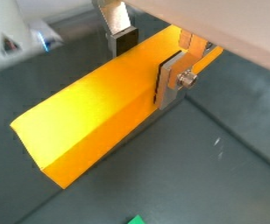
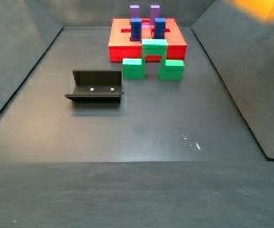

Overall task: Pick up the yellow object. Move up. Move to above the board. Insert the yellow object.
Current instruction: Move to above the board.

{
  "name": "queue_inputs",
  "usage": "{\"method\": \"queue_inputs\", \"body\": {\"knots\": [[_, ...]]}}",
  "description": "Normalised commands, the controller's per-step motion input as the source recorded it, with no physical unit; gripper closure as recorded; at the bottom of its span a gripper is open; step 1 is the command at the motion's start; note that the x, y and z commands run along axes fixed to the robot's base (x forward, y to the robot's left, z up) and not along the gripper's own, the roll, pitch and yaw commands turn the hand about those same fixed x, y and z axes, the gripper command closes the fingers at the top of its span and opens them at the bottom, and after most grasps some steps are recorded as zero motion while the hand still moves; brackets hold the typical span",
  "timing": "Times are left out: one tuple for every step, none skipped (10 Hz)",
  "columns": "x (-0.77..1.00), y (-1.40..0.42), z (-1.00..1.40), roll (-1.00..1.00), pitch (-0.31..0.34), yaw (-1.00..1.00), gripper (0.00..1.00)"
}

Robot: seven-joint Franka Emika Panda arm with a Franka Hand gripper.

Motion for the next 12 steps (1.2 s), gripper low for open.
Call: {"method": "queue_inputs", "body": {"knots": [[0.01, 0.00, 0.83, -0.05, 0.074, -0.01, 1.00], [0.02, 0.00, 0.43, -0.05, 0.039, -0.01, 1.00], [0.04, 0.00, 0.19, -0.05, 0.030, -0.01, 1.00], [0.93, -1.40, 0.24, 0.02, 0.363, -0.43, 1.00], [0.93, -1.40, 0.22, 0.05, 0.391, -0.38, 1.00], [0.99, -1.40, 0.21, 0.10, 0.430, -0.20, 1.00], [1.03, -1.40, 0.23, -0.03, 0.378, -0.10, 1.00], [1.03, -1.40, 0.25, -0.03, 0.312, -0.07, 1.00], [1.00, -1.40, 0.24, 0.03, 0.200, -0.02, 1.00], [1.05, -1.40, 0.25, 0.03, 0.135, 0.00, 1.00], [0.72, -0.91, 0.16, 0.06, 0.147, 0.00, 1.00], [0.47, -0.52, 0.10, 0.07, 0.160, 0.00, 1.00]]}}
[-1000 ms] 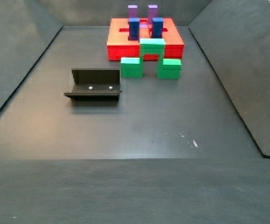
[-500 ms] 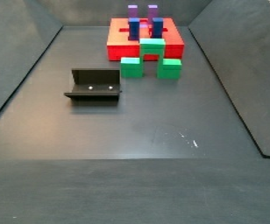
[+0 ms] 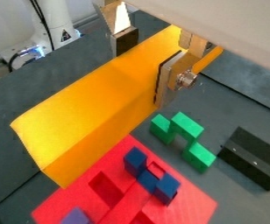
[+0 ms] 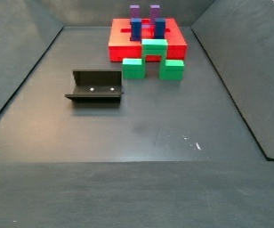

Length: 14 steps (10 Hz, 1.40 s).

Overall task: Pick up the yellow object. Move up. Move to above the board. Insert the yellow object.
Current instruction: Move to above the board, then insert the yellow object.

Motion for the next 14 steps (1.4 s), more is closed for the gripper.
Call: {"method": "queue_inputs", "body": {"knots": [[0.28, -0.30, 0.08, 0.05, 0.118, 0.00, 1.00], [0.00, 0.00, -0.02, 0.00, 0.000, 0.00, 1.00], [0.00, 0.00, -0.23, 0.00, -0.051, 0.00, 1.00], [0.00, 0.00, -0.62, 0.02, -0.099, 0.06, 1.00], [0.00, 0.00, -0.79, 0.03, -0.123, 0.13, 1.00], [0.00, 0.00, -0.87, 0.04, -0.124, 0.09, 1.00], [0.00, 0.00, -0.85, 0.03, -0.126, 0.06, 1.00], [0.00, 0.00, -0.81, 0.03, -0.124, 0.05, 1.00], [0.00, 0.00, -0.76, 0.03, -0.131, 0.02, 1.00], [0.00, 0.00, -0.56, 0.01, -0.123, 0.00, 1.00], [0.00, 0.00, 0.00, 0.00, -0.007, 0.00, 1.00], [0.00, 0.00, -0.07, 0.00, 0.000, 0.00, 1.00], [0.00, 0.05, -0.34, 0.07, -0.059, 0.02, 1.00], [0.00, 0.02, -0.56, 0.09, -0.120, 0.05, 1.00]]}}
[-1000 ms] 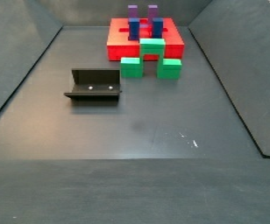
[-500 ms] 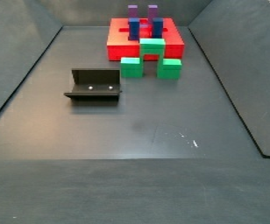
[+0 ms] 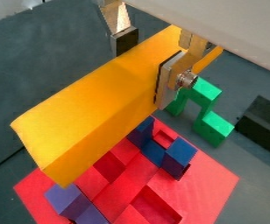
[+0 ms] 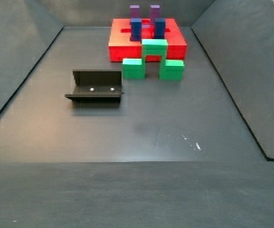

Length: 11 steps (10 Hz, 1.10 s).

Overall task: Pick up the yellow object. Move up. Move to above the board. Insert the yellow object.
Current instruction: Insert the yellow object.

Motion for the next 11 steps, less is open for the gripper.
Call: {"method": "queue_inputs", "body": {"knots": [[0.02, 0.01, -0.62, 0.07, -0.123, 0.05, 1.00], [0.00, 0.00, -0.60, 0.07, -0.124, 0.04, 1.00], [0.00, 0.00, -0.55, 0.07, -0.133, 0.03, 1.00], [0.00, 0.00, -0.43, 0.03, -0.130, 0.00, 1.00], [0.00, 0.00, -0.05, 0.00, -0.041, 0.00, 1.00], [0.00, 0.00, -0.02, 0.00, 0.000, 0.00, 1.00], [0.00, 0.00, -0.11, 0.04, 0.000, 0.00, 1.00], [0.00, -0.09, -0.17, 0.10, 0.000, 0.03, 1.00], [0.01, -0.42, -0.27, 0.12, -0.037, 0.11, 1.00], [0.08, -0.64, -0.30, 0.10, -0.044, 0.21, 1.00], [0.05, -0.57, -0.32, 0.10, -0.064, 0.21, 1.00]]}}
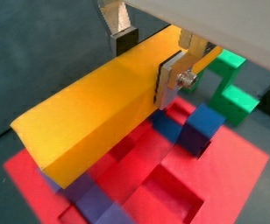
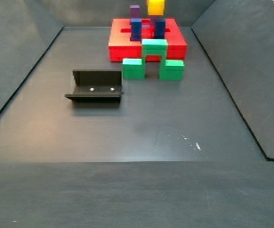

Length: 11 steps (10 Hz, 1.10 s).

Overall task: Pick up the yellow object. Move up. Move to above the board. Insert the yellow object.
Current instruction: Insert the yellow object.

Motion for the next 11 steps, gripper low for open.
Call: {"method": "queue_inputs", "body": {"knots": [[0.08, -0.47, -0.30, 0.09, -0.059, 0.18, 1.00], [0.23, -0.38, -0.35, 0.10, -0.020, 0.23, 1.00], [0.64, -0.24, -0.40, 0.04, 0.000, 0.20, 1.00], [0.66, 0.00, -0.43, 0.07, 0.000, 0.27, 1.00], [0.22, 0.00, -0.23, 0.07, 0.000, 0.09, 1.00], [0.00, 0.00, 0.00, 0.00, 0.000, 0.00, 1.00], [0.14, -0.11, -0.08, 0.03, 0.000, 0.00, 1.00], [0.22, -0.05, -0.16, 0.14, 0.000, 0.00, 1.00], [0.00, 0.00, -0.11, 0.17, 0.000, 0.00, 1.00], [0.00, 0.00, -0.01, 0.01, 0.000, 0.00, 1.00], [-0.15, 0.00, -0.35, 0.27, -0.010, -0.05, 1.00]]}}
